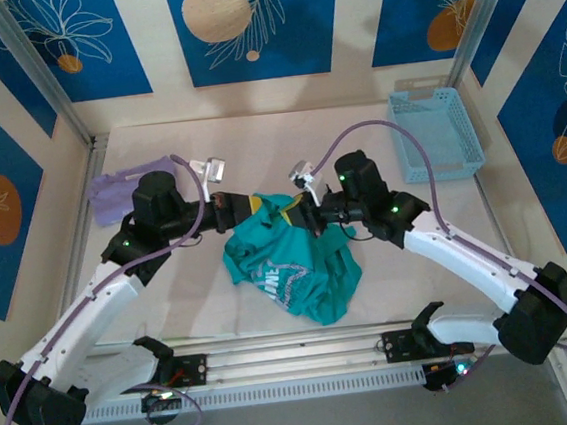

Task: Fold the inside-out t-shirt

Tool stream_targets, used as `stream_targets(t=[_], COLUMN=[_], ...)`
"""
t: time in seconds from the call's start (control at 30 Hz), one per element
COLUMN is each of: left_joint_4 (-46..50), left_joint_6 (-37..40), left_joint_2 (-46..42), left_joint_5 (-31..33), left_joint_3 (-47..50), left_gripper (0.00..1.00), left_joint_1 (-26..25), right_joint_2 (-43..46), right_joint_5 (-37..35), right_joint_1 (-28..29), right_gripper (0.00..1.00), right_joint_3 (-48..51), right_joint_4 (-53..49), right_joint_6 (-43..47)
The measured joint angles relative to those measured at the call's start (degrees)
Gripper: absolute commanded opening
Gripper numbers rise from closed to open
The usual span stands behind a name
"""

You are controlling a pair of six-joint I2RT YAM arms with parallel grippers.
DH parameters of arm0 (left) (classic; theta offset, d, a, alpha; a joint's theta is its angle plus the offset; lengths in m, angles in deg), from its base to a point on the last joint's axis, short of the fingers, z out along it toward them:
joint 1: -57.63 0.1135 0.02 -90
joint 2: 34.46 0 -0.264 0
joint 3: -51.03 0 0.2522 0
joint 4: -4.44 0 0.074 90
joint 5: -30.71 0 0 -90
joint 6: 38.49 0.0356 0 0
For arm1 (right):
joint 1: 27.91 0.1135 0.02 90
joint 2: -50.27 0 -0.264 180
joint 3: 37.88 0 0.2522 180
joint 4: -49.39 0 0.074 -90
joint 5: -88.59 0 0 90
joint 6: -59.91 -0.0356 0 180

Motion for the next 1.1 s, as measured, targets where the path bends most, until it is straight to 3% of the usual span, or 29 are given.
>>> stream_targets(t=[0.1, 0.23, 0.8, 1.03, 1.1], left_joint_4=[2.71, 5.27, 6.32, 6.36, 6.58], left_joint_6=[1.29, 2.78, 3.5, 4.5, 5.07], left_joint_2=[-0.11, -0.11, -0.87, 1.57, 2.82], left_joint_5=[3.39, 5.4, 4.63, 4.5, 4.52], left_joint_3=[0.0, 0.0, 2.47, 2.32, 2.05], left_gripper=[0.0, 0.07, 0.34, 0.35, 0.3], left_joint_1=[0.33, 0.33, -1.33, -2.4, -2.82], right_joint_2=[1.42, 1.2, -0.61, -0.72, -0.68], right_joint_5=[5.55, 7.91, 3.98, 2.64, 2.27], right_joint_1=[-0.68, -0.68, 0.76, 1.55, 1.6], right_gripper=[0.0, 0.0, 0.0, 0.0, 0.0], right_joint_3=[0.28, 0.28, 0.28, 0.28, 0.28], right_joint_4=[1.57, 2.29, 2.25, 1.99, 1.92], right_joint_6=[-1.66, -3.06, -5.09, -5.05, -5.05])
